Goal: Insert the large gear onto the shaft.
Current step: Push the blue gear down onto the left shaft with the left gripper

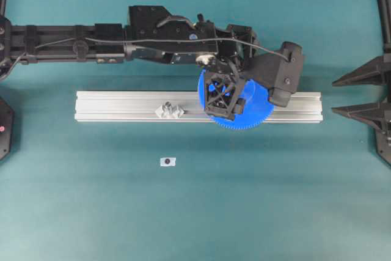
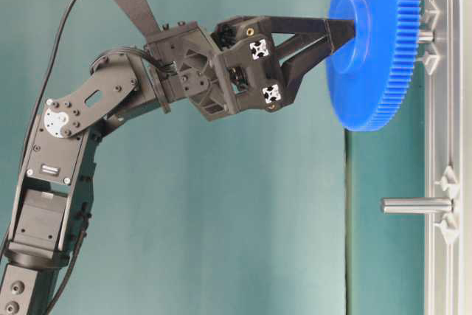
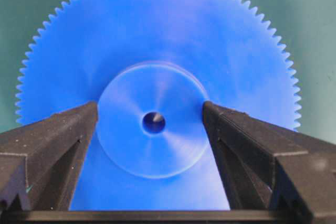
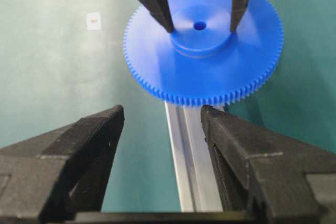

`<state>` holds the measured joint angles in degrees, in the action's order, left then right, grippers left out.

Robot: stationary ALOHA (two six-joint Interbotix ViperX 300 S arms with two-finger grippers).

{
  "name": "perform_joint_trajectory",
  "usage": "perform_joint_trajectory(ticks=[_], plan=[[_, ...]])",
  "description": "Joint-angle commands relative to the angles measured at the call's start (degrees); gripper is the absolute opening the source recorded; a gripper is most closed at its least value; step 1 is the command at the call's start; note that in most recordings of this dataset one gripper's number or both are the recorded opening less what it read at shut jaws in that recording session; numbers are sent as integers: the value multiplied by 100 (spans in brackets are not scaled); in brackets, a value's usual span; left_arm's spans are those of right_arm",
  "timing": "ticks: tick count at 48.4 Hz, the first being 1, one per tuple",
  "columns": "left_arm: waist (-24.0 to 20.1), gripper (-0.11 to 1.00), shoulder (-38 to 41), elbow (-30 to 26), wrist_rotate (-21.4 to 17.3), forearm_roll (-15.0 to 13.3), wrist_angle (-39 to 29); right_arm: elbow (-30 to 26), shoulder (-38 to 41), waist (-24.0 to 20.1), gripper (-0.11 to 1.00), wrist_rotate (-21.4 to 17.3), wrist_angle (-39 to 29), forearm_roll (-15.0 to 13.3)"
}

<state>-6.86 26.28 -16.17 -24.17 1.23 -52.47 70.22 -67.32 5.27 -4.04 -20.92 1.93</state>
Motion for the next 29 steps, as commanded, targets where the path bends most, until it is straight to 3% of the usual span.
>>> perform_joint_trajectory(ticks=[1, 14, 29], plan=[[26, 89, -79, -26, -9, 9, 18, -53, 44, 9, 69, -44, 26, 0], [26, 89, -70, 141, 53, 9, 255, -53, 44, 9, 69, -35, 35, 0], [9, 89, -290, -149, 97, 26, 88, -53, 44, 9, 69, -44, 35, 9]])
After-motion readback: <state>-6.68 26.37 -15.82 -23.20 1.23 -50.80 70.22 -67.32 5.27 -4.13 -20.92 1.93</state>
